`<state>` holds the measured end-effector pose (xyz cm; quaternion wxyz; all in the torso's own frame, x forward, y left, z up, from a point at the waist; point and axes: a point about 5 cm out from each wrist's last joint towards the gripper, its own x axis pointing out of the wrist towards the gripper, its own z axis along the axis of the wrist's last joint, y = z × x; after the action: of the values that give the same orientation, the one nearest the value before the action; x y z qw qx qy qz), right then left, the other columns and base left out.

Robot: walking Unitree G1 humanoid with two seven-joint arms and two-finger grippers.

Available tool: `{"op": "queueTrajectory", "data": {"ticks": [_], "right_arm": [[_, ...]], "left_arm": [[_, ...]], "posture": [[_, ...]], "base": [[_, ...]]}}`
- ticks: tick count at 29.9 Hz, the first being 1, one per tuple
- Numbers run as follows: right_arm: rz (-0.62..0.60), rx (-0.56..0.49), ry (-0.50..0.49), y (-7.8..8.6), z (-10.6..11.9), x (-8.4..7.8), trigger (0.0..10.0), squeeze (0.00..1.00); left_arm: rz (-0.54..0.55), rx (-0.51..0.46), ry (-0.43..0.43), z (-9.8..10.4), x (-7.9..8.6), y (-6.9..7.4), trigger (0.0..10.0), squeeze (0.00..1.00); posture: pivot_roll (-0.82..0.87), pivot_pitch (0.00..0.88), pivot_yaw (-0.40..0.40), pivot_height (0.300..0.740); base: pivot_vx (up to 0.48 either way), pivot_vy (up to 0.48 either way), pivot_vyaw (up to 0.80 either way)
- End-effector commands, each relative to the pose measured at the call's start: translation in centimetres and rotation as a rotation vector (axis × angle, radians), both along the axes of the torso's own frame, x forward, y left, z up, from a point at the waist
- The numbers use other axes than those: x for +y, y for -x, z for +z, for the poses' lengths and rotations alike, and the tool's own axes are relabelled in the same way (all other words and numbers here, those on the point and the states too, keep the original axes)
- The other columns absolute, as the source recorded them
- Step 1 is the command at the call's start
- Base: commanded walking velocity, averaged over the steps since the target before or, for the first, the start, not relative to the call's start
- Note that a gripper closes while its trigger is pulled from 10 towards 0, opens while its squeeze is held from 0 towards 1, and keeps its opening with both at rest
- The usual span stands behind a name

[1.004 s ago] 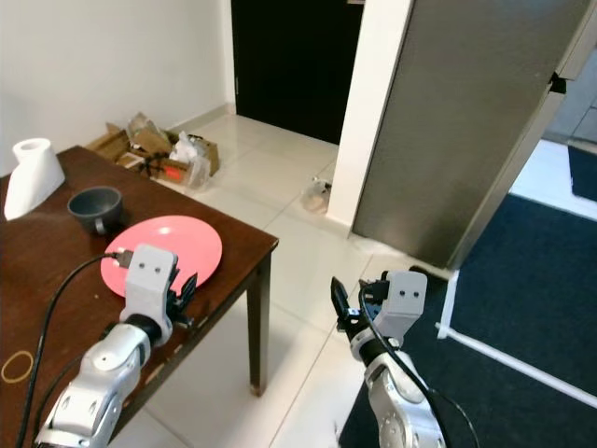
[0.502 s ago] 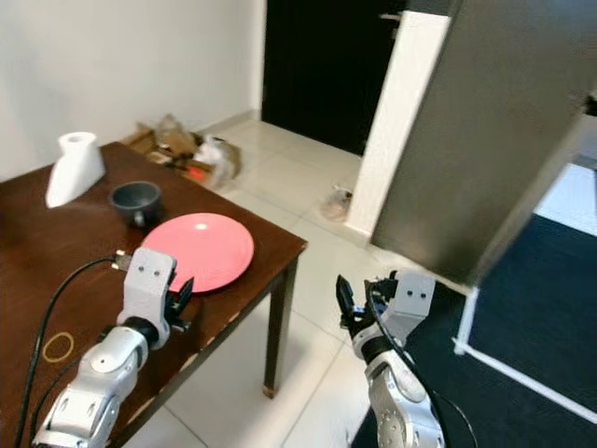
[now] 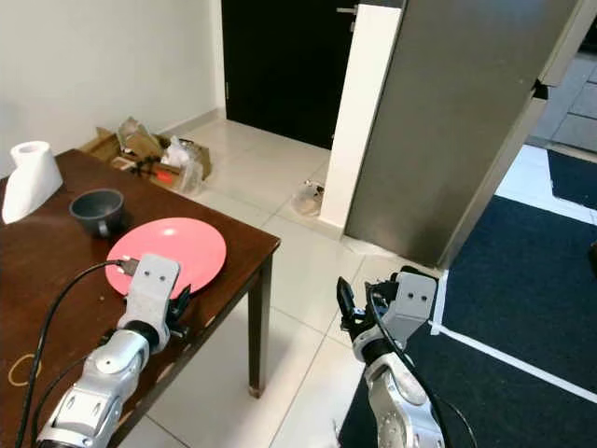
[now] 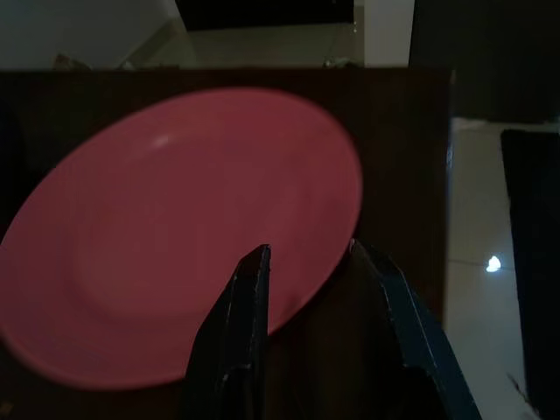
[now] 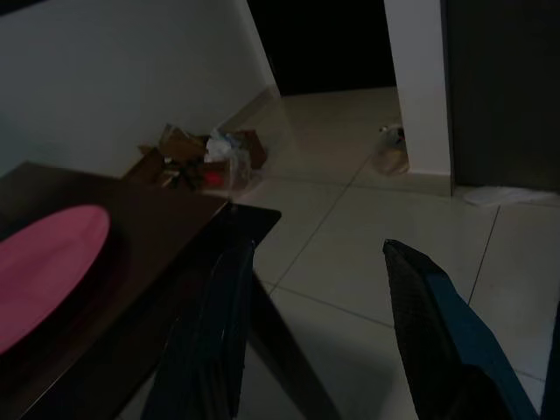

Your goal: Setting the table

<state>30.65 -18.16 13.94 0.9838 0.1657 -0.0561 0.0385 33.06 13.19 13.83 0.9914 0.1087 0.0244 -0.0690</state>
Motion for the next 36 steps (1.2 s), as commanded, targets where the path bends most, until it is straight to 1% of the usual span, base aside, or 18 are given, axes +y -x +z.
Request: {"op": "queueTrajectory", "data": {"ticks": [1,5,11,36], "right_arm": [[-0.007,0.016,0.004,0.16,-0.33,-0.26,10.0,0.00],[-0.006,0.017,0.006,0.23,-0.41,-0.23,10.0,0.00],[0.004,0.016,0.011,0.27,-0.41,-0.03,10.0,0.00],[0.021,0.012,0.027,0.23,-0.33,0.12,10.0,0.00]], "left_arm": [[0.003,0.022,0.003,-0.29,-0.13,-0.09,10.0,0.00],[0.032,0.050,0.014,-0.56,0.11,-0.19,10.0,0.00],[0.051,0.049,0.035,-0.54,0.40,-0.26,10.0,0.00],[0.049,0.058,0.038,-0.59,0.31,-0.28,10.0,0.00]], "posture": [[0.02,0.055,0.063,0.740],[0.02,0.056,0.063,0.740],[0.02,0.056,0.063,0.740],[0.02,0.051,0.057,0.740]], "base": [[0.379,-0.292,0.00],[0.060,0.000,0.00],[0.000,0.000,0.00],[0.000,0.000,0.00]]}}
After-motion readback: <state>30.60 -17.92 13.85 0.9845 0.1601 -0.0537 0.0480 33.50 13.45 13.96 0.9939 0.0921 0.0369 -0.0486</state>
